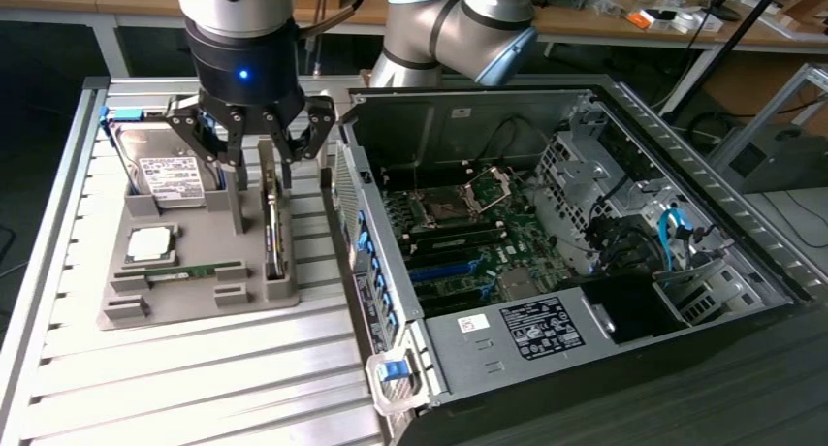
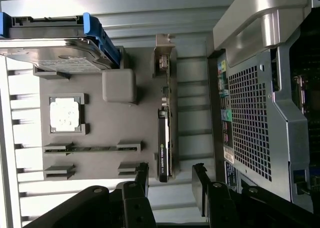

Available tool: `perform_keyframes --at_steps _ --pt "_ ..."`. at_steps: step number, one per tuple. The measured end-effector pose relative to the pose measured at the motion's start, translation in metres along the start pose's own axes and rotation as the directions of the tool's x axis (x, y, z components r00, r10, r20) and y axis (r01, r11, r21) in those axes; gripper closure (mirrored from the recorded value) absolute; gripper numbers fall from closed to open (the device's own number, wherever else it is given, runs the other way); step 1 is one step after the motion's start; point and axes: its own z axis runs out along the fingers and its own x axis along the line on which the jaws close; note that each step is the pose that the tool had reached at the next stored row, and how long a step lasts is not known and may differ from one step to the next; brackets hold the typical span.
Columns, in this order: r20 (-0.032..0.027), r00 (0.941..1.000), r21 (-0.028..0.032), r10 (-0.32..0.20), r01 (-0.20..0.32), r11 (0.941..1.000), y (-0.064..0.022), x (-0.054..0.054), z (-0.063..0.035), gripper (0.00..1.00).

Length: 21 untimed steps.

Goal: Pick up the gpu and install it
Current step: 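Pick up the gpu and move the gpu toward the slot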

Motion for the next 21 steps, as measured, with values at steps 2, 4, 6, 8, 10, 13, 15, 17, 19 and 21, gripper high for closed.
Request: perform_keyframes --at_steps 2,4,6,8,10,13,15,17,19,21 --pt "0.0000 1.0000 0.0001 0.000 0.000 1.0000 0.0004 0.0001 0.0007 0.52" --pt "-0.0001 1.0000 0.0001 0.000 0.000 1.0000 0.0010 0.0001 0.0014 0.52" --pt "-0.0002 1.0000 0.0002 0.000 0.000 1.0000 0.0016 0.0002 0.0020 0.52" --pt "-0.0001 1.0000 0.0001 0.000 0.000 1.0000 0.0021 0.0002 0.0027 0.52" --pt "-0.0001 1.0000 0.0001 0.000 0.000 1.0000 0.0026 0.0003 0.0034 0.52" --pt "-0.0001 1.0000 0.0001 0.000 0.000 1.0000 0.0033 0.0004 0.0044 0.52" --pt "-0.0001 1.0000 0.0001 0.000 0.000 1.0000 0.0038 0.0004 0.0051 0.52" --pt "-0.0001 1.0000 0.0001 0.000 0.000 1.0000 0.0043 0.0005 0.0058 0.52" --pt "-0.0001 1.0000 0.0001 0.000 0.000 1.0000 0.0047 0.0006 0.0064 0.52" --pt "-0.0002 1.0000 0.0002 0.000 0.000 1.0000 0.0050 0.0006 0.0073 0.52"
